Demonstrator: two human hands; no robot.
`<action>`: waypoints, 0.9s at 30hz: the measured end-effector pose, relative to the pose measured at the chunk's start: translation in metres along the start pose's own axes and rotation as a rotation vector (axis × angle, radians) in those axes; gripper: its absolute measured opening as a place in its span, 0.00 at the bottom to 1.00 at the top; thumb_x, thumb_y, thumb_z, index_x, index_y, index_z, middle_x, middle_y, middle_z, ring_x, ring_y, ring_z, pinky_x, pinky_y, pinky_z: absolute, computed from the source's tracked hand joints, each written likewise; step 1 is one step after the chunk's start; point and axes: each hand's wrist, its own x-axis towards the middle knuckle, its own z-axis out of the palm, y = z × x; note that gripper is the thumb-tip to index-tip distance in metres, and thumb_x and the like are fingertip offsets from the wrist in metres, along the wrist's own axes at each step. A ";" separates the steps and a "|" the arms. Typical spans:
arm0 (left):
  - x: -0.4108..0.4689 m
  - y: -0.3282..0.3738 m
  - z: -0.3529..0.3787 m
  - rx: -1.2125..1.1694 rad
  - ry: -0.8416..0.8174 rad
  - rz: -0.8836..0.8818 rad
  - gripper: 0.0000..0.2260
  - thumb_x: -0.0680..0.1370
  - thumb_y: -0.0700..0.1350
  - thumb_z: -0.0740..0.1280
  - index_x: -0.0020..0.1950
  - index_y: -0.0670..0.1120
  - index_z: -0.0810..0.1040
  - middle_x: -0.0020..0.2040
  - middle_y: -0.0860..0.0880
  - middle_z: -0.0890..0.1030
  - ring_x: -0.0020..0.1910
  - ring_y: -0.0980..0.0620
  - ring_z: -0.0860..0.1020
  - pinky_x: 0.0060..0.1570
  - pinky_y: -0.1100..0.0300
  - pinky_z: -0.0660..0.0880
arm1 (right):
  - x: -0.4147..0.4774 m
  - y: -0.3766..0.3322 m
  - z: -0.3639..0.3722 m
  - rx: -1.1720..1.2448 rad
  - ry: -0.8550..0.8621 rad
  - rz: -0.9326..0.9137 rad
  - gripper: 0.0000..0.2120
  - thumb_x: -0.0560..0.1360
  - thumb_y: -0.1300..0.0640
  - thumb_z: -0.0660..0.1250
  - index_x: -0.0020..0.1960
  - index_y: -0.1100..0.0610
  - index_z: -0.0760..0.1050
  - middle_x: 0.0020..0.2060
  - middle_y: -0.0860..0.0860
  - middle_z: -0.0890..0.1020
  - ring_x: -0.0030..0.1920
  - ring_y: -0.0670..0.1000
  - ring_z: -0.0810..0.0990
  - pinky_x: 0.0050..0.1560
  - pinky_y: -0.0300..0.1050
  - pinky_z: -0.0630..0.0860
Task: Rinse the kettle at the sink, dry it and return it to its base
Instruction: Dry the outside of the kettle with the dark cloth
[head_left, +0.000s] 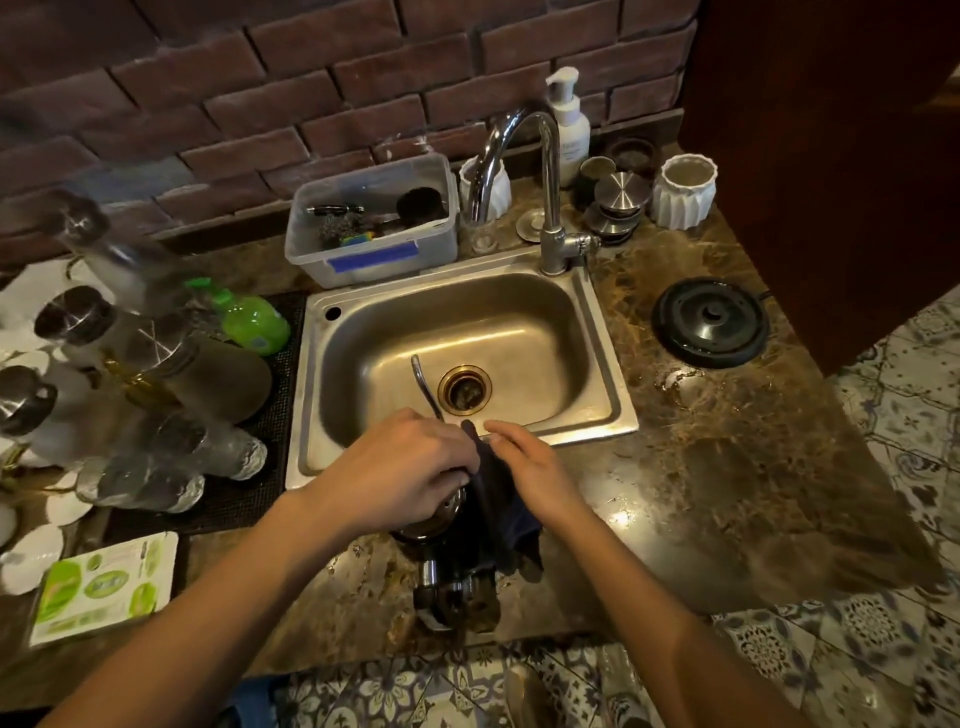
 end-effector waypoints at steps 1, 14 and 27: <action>-0.001 0.001 0.002 -0.011 0.023 0.001 0.04 0.76 0.47 0.70 0.50 0.53 0.82 0.48 0.58 0.84 0.48 0.56 0.82 0.50 0.53 0.78 | 0.003 0.000 0.006 0.012 -0.039 0.024 0.16 0.84 0.48 0.60 0.70 0.47 0.77 0.66 0.47 0.80 0.68 0.48 0.77 0.71 0.48 0.71; -0.011 0.029 0.057 -0.276 0.433 -0.572 0.24 0.85 0.60 0.50 0.71 0.49 0.75 0.66 0.50 0.81 0.65 0.53 0.77 0.65 0.52 0.73 | -0.011 0.040 0.057 -0.148 0.137 -0.342 0.26 0.85 0.50 0.45 0.76 0.59 0.70 0.72 0.56 0.76 0.74 0.53 0.72 0.76 0.57 0.66; -0.005 0.036 0.059 -0.251 0.601 -0.725 0.21 0.85 0.57 0.48 0.58 0.50 0.79 0.44 0.49 0.86 0.43 0.48 0.83 0.42 0.55 0.74 | -0.049 0.080 0.101 -0.157 0.431 -0.639 0.27 0.86 0.49 0.46 0.79 0.63 0.61 0.78 0.58 0.67 0.81 0.58 0.62 0.74 0.70 0.63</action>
